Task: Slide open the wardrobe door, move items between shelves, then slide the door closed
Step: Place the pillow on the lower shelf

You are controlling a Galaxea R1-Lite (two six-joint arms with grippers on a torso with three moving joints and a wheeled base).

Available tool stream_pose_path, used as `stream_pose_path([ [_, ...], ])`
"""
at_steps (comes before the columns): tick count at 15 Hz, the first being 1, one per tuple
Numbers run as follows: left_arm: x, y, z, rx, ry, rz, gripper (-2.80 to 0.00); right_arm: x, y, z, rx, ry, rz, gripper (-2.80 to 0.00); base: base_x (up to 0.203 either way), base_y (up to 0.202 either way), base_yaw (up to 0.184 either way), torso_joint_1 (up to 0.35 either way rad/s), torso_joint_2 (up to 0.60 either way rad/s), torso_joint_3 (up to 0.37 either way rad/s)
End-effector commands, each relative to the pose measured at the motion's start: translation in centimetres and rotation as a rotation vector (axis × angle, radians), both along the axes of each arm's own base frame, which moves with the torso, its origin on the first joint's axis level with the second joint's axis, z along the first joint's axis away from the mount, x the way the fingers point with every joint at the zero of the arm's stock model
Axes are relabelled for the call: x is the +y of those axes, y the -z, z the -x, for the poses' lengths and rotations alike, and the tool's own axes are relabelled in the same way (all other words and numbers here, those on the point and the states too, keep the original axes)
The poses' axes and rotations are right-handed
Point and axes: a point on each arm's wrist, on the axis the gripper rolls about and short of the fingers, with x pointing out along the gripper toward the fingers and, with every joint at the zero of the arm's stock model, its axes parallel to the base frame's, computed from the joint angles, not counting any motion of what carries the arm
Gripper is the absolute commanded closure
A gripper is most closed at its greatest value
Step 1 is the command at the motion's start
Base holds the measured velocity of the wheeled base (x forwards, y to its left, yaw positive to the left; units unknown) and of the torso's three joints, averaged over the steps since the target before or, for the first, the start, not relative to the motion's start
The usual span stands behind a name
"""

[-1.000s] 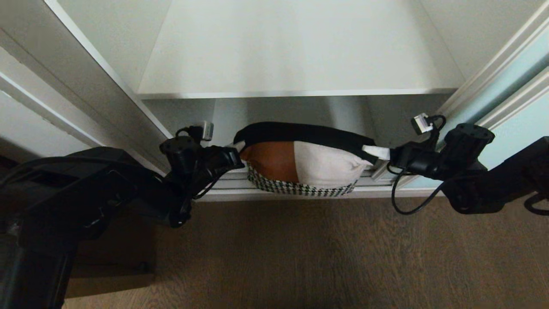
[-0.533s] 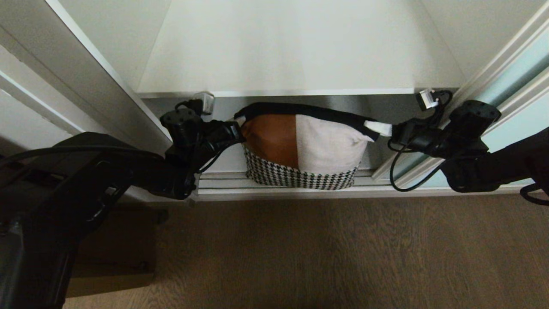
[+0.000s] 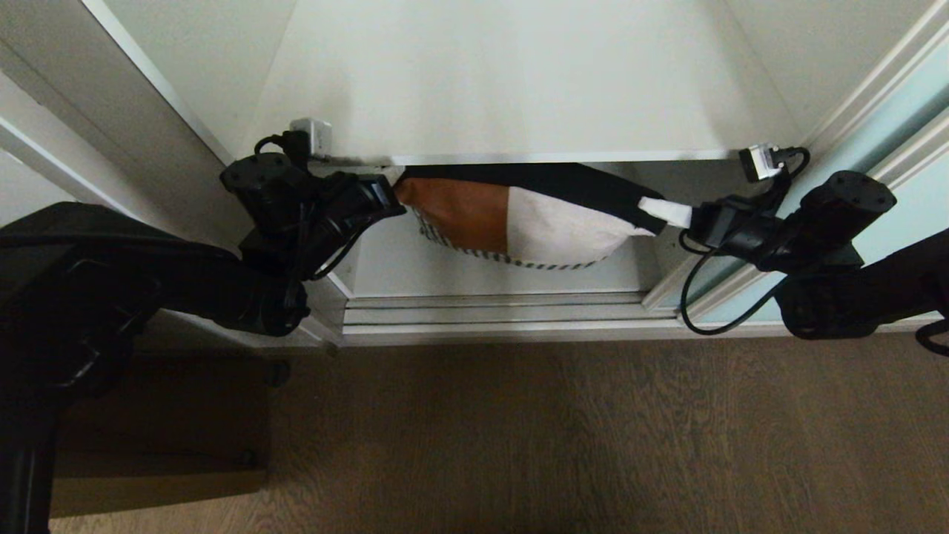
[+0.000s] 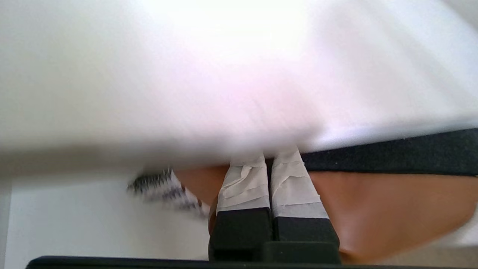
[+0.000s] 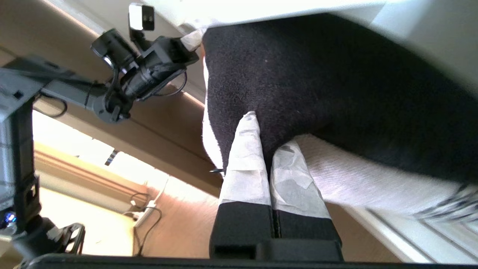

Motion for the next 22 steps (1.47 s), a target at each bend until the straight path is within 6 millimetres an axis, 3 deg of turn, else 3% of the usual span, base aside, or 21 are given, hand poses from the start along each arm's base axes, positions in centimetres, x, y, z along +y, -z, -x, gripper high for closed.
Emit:
stream_pose_path([
  [1,0.1,2.0,0.6,0.070,0.004,-0.016,0.00,0.1,1.6,0.5,0.027,-0.026,0.012,0.00,0.000,0.000,0.000,0.000,0.00,0.000],
  [3,0.0,4.6,0.0,0.086,0.008,-0.019,0.00,0.1,3.7,0.0,0.062,-0.039,0.020,0.00,0.000,0.000,0.000,0.000,0.00,0.000],
  [7,-0.4,7.1,-1.0,0.106,0.021,-0.032,0.00,0.0,6.1,-0.9,0.053,-0.042,0.024,0.00,0.000,0.000,0.000,0.000,0.00,0.000],
  [10,-0.6,11.1,-2.2,0.180,0.032,-0.048,0.00,-0.2,8.9,-1.6,0.118,-0.054,0.030,0.00,0.000,0.000,0.000,0.000,0.00,0.000],
  [14,-0.7,12.1,-2.6,0.264,0.056,-0.032,0.00,-0.2,9.7,-1.8,0.136,-0.057,0.030,0.00,0.000,0.000,0.000,0.000,0.00,0.000],
  [18,-0.9,16.6,-5.2,0.326,0.004,-0.031,0.00,-0.3,11.5,-3.8,0.181,-0.046,0.023,0.00,0.000,0.000,0.000,0.000,0.00,0.000],
  [20,-0.7,16.7,-6.6,0.264,-0.120,-0.015,0.00,-0.6,11.7,-4.5,0.187,-0.011,0.008,0.00,0.000,0.000,0.000,0.000,0.00,0.000],
  [22,-0.6,15.8,-6.5,0.240,-0.156,-0.033,0.00,-0.9,11.9,-5.2,0.211,0.010,0.000,0.00,0.000,0.000,0.000,0.000,0.00,0.000],
])
